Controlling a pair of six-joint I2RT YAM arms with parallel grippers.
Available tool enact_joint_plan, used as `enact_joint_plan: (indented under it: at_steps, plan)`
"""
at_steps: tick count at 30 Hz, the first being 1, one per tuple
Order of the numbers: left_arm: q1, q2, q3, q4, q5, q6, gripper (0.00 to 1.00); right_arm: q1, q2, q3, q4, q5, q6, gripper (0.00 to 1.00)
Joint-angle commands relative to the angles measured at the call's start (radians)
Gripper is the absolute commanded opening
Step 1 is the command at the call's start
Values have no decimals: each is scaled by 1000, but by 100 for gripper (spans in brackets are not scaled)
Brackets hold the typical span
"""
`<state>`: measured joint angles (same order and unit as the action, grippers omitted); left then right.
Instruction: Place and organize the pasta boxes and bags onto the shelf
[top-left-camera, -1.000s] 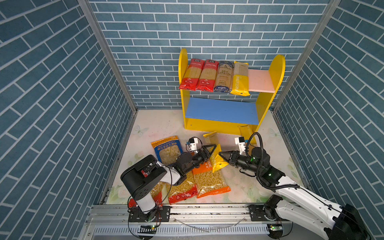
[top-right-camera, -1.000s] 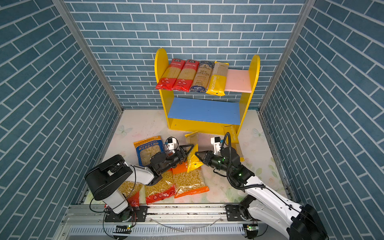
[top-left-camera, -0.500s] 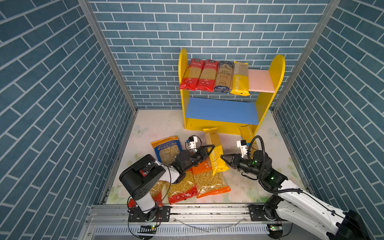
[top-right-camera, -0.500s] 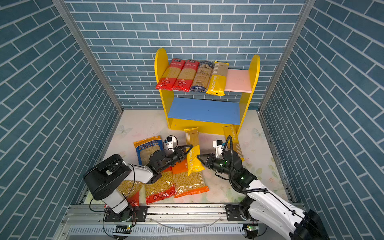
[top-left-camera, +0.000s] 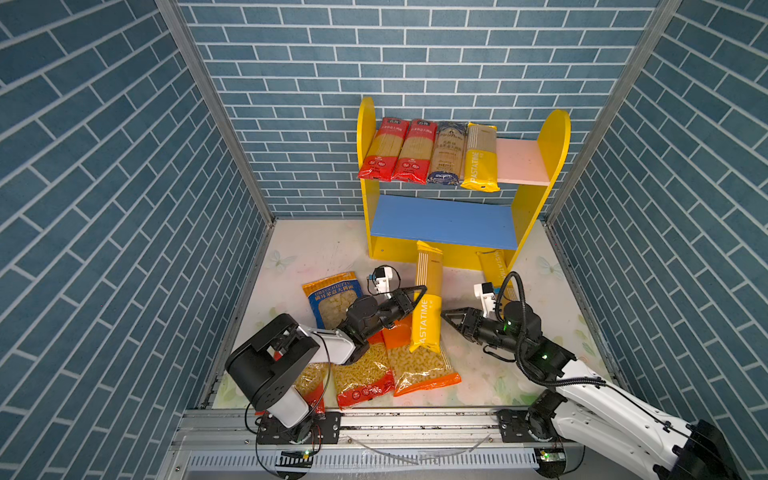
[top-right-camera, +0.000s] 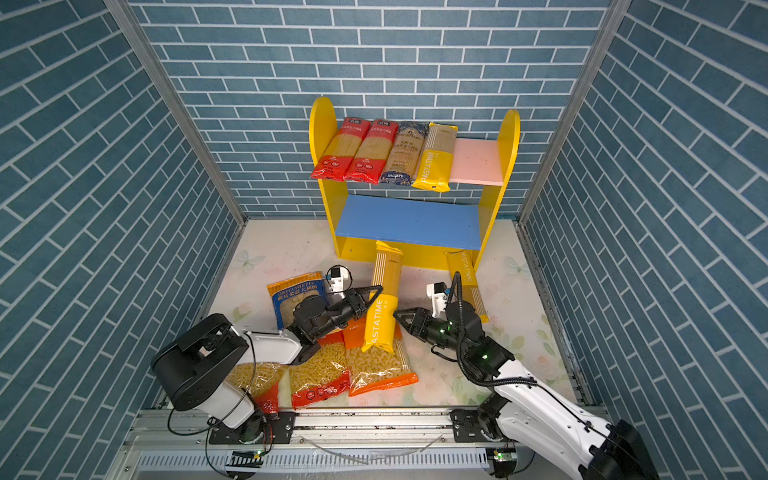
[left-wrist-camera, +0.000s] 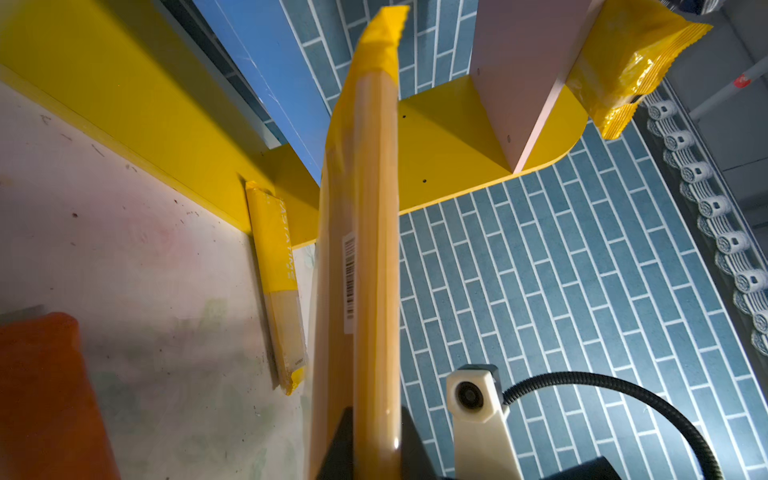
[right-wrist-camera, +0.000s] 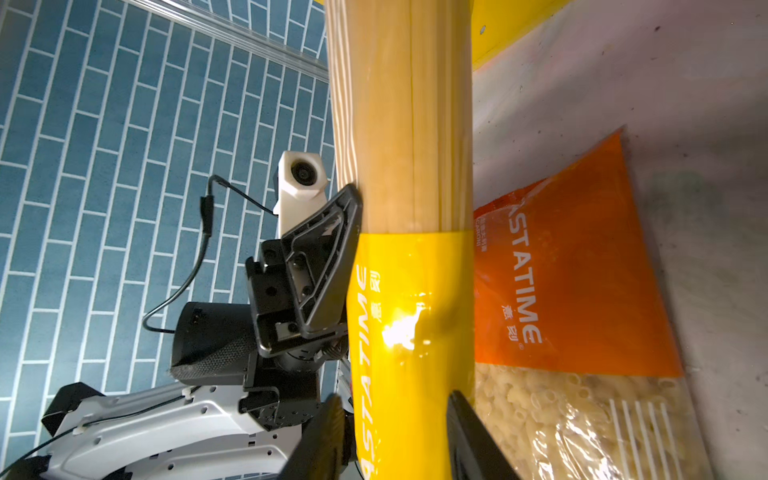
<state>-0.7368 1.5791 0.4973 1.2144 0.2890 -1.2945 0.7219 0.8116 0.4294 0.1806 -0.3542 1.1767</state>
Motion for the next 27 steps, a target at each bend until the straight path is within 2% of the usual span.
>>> enact_joint_plan:
  at_steps: [1,5,9,13,18,20,24,27]
  plan:
    - [21,-86,72,79,10,36,12,4,-42,18,-33,62,-14,52]
    - [31,-120,91,41,-27,62,8,5,-49,3,-58,79,-4,58]
    - [31,-125,94,70,-104,70,6,36,-51,-37,11,107,46,62]
    - [22,-136,67,132,-250,77,3,146,-48,-78,124,245,79,68]
    - [-19,-165,23,191,-490,127,0,300,21,-134,287,469,145,73]
    - [-25,-171,32,191,-525,129,0,336,60,-141,347,513,147,74]
    - [-66,-170,66,192,-571,159,0,343,121,-119,415,566,143,75]
    - [-101,-166,82,192,-618,163,0,344,176,-126,567,625,144,76]
